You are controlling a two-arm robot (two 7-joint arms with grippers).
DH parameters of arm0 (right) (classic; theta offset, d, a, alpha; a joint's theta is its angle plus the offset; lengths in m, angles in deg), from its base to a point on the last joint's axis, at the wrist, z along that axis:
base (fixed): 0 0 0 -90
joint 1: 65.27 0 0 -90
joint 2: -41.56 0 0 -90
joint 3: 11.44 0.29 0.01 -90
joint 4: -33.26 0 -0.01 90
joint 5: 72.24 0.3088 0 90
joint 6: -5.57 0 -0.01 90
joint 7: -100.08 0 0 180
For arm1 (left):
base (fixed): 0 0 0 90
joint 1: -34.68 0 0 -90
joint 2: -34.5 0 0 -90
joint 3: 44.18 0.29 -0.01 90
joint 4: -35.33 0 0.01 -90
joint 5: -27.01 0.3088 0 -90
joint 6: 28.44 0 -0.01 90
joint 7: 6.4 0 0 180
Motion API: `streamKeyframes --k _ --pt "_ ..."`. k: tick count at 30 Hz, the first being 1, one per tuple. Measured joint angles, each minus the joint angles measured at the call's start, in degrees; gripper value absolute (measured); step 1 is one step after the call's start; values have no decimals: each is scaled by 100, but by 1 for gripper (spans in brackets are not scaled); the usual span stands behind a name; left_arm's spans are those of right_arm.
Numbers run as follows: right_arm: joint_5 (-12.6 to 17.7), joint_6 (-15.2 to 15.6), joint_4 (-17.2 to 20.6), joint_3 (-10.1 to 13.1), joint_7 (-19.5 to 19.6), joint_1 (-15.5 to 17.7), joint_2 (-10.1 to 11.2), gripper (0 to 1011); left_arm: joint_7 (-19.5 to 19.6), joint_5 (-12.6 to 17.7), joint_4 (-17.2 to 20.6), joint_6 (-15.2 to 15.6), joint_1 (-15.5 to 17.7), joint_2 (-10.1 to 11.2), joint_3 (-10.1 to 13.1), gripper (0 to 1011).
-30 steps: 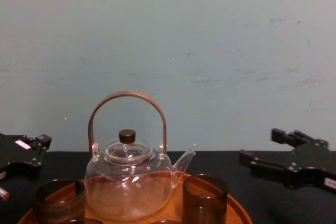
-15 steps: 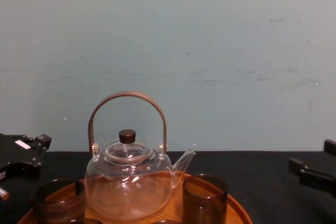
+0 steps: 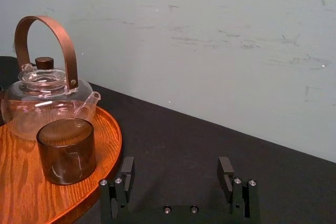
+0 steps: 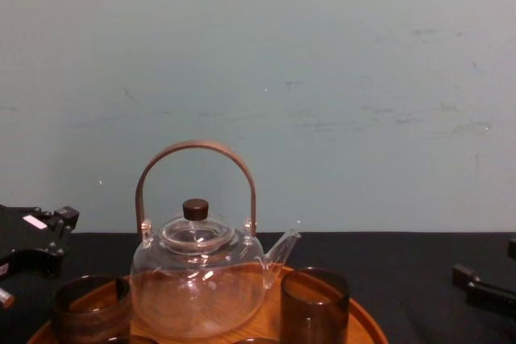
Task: Pick up the glass from the table and place it on the tray.
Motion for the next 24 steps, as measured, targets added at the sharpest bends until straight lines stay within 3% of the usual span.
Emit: streamKeyframes --k 24 --pt "1 1 5 -15 -11 -6 19 1002 0 0 0 0 0 0 0 0"
